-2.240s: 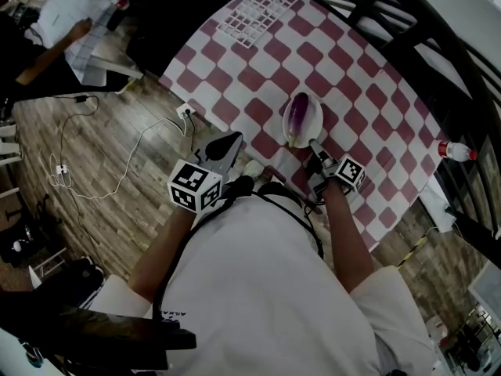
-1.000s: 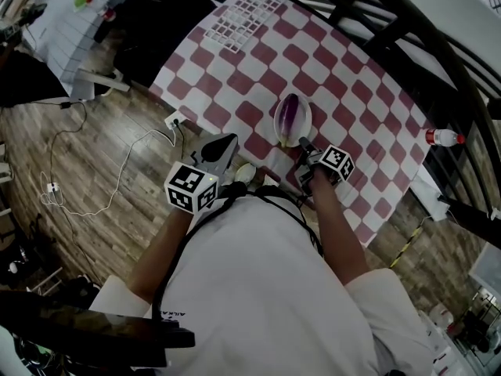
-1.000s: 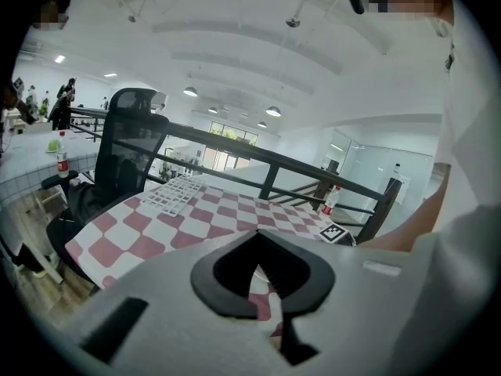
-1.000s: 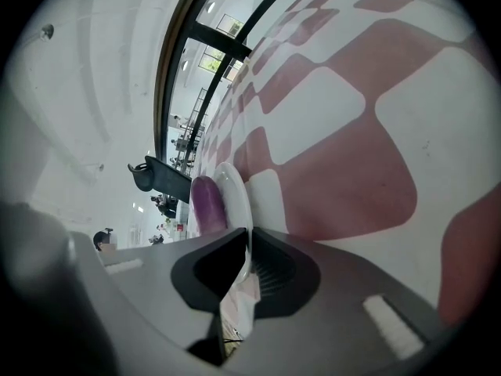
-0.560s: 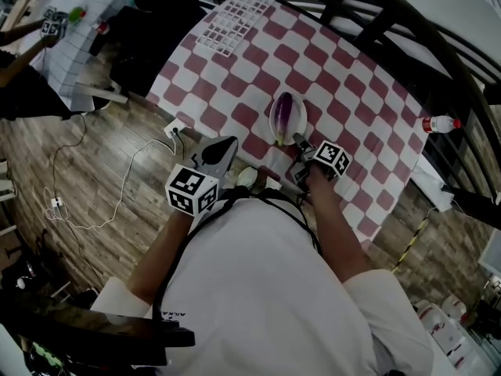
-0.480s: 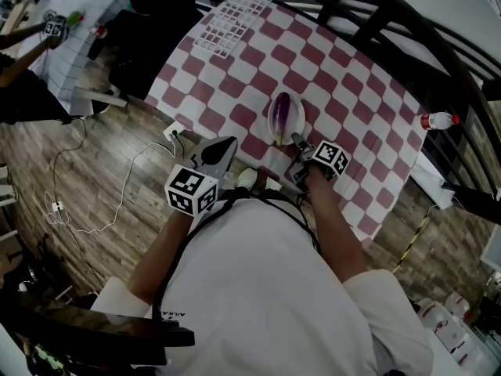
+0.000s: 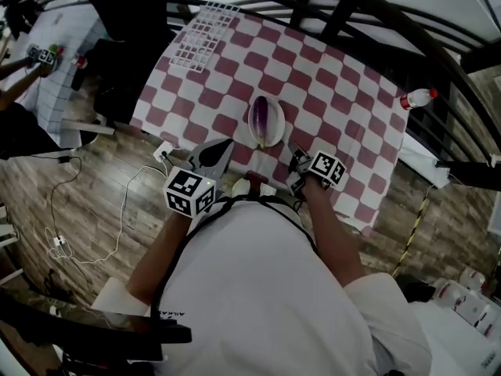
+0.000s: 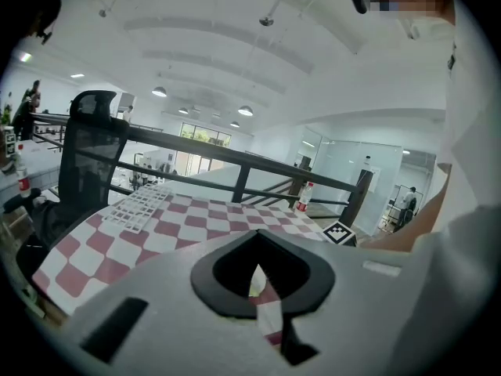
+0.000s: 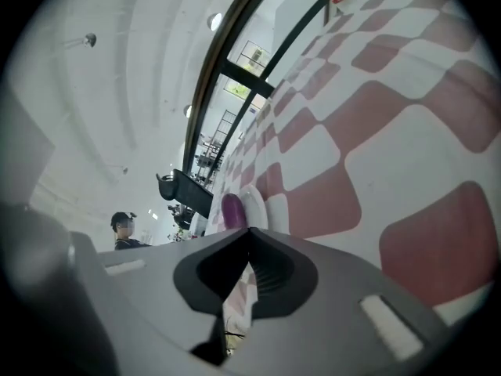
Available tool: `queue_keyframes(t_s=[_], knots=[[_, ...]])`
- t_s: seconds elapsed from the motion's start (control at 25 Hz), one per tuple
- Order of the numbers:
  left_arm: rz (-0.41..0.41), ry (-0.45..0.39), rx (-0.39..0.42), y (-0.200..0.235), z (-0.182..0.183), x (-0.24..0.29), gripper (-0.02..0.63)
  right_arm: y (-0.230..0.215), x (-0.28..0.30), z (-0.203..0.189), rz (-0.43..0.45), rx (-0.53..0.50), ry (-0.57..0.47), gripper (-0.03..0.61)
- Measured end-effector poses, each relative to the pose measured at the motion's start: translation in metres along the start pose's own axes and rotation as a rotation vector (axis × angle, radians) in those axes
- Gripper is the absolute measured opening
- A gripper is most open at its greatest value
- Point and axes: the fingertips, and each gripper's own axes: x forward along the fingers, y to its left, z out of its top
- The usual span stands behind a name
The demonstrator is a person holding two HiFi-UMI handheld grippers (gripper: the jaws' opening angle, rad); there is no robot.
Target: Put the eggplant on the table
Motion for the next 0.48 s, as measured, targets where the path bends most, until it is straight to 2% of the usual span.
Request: queue_keyframes(t_s=[0.2,0.48], knots=[[-0.072,-0.002,0.022,-0.015,0.006,0.016,0.006,0.02,-0.033,0.008,0.091,-0.014,-0.059,0.006],[-0.175,-0.011,0.056,-0.039,0.017,0.039,0.006,0.047,-0.092,0.021,0.151,-0.088,-0.19,0.006]])
